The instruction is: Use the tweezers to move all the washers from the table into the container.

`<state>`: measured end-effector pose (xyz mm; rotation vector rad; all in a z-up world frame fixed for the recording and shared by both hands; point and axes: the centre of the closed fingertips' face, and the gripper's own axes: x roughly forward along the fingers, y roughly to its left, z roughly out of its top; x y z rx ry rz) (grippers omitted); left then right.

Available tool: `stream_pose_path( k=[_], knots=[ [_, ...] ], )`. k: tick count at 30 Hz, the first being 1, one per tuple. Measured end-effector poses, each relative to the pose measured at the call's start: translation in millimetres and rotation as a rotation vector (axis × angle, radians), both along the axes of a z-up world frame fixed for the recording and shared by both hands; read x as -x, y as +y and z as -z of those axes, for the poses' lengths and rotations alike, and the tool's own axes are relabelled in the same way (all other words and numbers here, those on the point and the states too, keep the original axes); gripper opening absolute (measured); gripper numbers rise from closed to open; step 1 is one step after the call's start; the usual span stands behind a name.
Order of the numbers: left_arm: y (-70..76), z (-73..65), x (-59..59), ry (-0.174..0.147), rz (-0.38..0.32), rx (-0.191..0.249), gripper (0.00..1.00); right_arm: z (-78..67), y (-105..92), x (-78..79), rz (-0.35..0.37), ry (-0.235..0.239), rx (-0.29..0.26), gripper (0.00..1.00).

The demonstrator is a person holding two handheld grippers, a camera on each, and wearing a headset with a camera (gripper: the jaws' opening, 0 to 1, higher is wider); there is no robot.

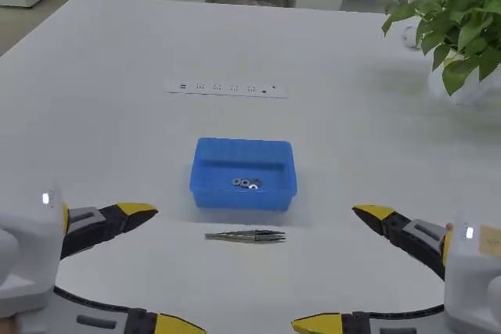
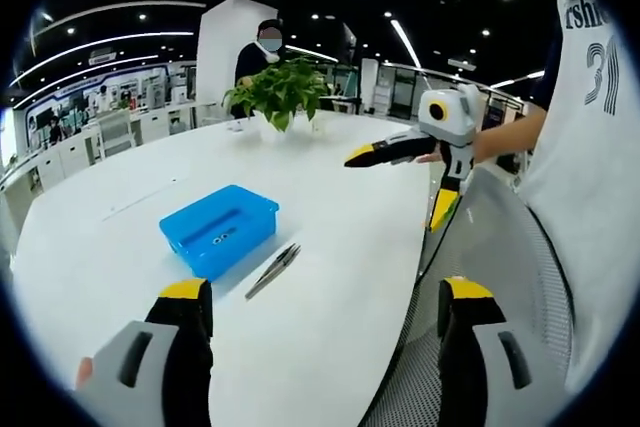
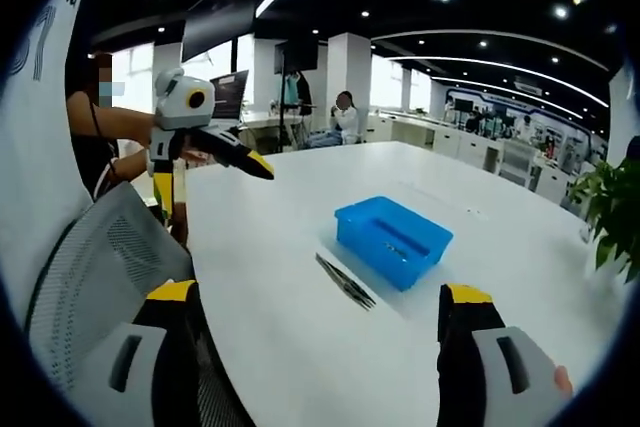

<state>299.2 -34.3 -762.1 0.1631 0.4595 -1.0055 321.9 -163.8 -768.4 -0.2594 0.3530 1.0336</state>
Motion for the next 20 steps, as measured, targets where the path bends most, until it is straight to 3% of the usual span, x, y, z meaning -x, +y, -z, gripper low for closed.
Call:
stream_pose_path(
  k=[8, 14, 20],
  knots=[
    [1.4, 5.9, 6.0, 0.001, 0.008, -0.039, 0.99, -0.4, -3.9, 2.8, 0.002, 0.002, 0.013, 0.99],
    [7.9, 7.3, 9.7, 0.004, -0.02, -0.037, 0.99, 1.3, -8.4, 4.5, -0.005, 0.0, 0.045, 0.96],
    [16.5, 13.0, 11.5, 0.007, -0.048, -0.068, 0.99, 1.7, -13.1, 3.0, 0.006, -0.005, 0.061, 0.95]
  ],
)
